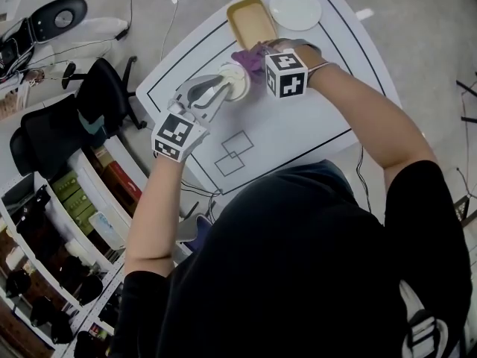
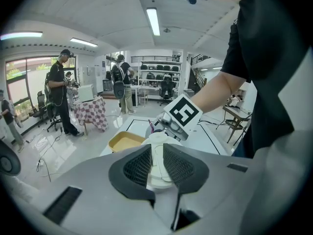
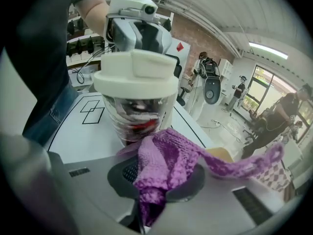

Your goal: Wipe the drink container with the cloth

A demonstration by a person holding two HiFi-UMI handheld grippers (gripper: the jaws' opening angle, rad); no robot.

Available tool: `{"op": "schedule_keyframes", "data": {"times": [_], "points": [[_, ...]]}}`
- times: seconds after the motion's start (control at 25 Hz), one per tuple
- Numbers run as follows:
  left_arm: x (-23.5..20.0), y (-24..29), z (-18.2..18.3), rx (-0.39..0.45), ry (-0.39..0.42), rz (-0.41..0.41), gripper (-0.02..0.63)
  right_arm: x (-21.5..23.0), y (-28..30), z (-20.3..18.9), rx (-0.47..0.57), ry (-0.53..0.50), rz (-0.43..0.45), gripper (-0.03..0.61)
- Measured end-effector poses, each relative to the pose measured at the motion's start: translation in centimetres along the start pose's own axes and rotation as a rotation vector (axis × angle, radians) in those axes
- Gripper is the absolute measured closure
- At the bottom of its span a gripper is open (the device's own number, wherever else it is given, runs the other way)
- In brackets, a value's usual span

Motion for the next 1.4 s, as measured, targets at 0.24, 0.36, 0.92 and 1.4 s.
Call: {"op": "schedule_keyframes", "data": {"times": [0.24,0.36,0.92,1.4], "points": [[0.1,0.0,0.1,0.004,0.002,0.001,0.522,-0.2,2.7,-1.6,-0.107,-0.024,0.041,0.506],[0.0,-0.1,0.2,0.006,0.003,0.001,0.522,-0.1,3.2,-1.7,-0.139,-0.035,0.036,0.506],[0.6,-0.8,-0.3,0.055,0.022,0.045,0.531,-0.8,2.0,-3.5,-0.139,0.106,-0.062,0.503],[0.7,-5.7,0.9,0.192,-0.200,0.190,0.531,-4.1,-8.2,-3.6,-0.020,0.244,-0.170,0.502]]}}
Point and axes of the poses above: the fingertips, and each gripper's own axes: y forward along the fingers, x to its right, z out of its top, the point moved 3 cm from there along -y, backward along the fingers, and after that the axes turned 10 degrees about z, right-handed, at the moved point
